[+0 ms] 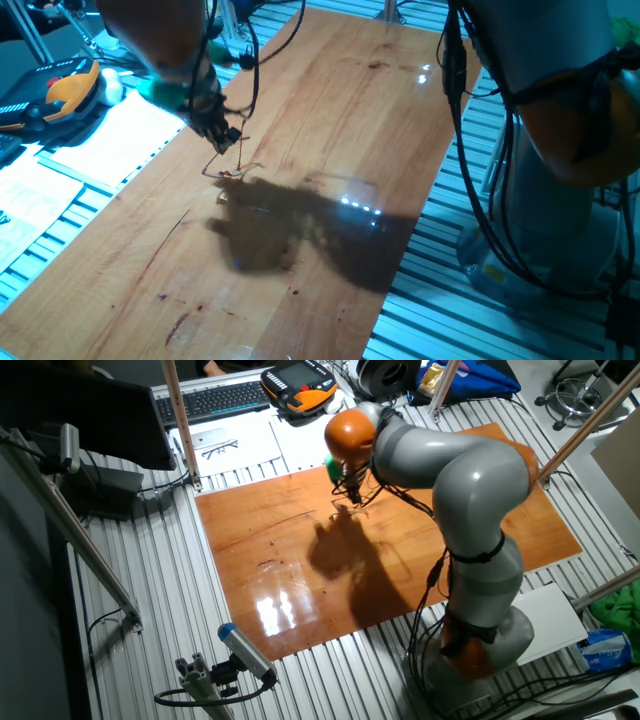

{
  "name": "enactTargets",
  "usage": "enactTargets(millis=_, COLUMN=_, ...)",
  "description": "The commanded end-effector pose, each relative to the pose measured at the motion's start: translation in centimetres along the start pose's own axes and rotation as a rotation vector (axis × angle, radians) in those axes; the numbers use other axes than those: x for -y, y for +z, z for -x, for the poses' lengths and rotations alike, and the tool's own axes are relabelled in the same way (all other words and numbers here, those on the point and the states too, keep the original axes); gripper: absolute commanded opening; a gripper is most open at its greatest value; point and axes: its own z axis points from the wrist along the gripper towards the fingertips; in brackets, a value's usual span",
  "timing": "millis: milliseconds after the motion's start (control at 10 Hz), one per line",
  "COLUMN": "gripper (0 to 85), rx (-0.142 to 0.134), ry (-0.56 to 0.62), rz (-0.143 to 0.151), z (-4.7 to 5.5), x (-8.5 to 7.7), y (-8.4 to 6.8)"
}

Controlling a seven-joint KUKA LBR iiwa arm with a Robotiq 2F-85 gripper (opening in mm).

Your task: Unfold the leg of the glasses (with one hand)

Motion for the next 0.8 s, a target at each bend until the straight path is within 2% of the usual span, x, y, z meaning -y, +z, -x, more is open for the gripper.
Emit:
enactTargets(millis=0, gripper=0.0, rx=-0.012, ry=-0.013, rz=-0.010, z=0.3, x=-0.2, y=-0.7)
enactTargets(millis=200, gripper=0.0, rx=-0.029, ry=-0.025, rz=-0.006, z=0.8, x=-0.5, y=-1.6)
enactTargets(millis=400, gripper=0.0, rx=-0.060, ry=-0.034, rz=0.024, z=1.0, x=-0.4, y=-2.3)
enactTargets(millis=500, gripper=0.0, rx=-0.087, ry=-0.039, rz=0.040, z=1.2, x=-0.2, y=-2.8)
enactTargets(millis=700, gripper=0.0, rx=-0.154, ry=-0.033, rz=0.103, z=1.6, x=0.2, y=-3.8)
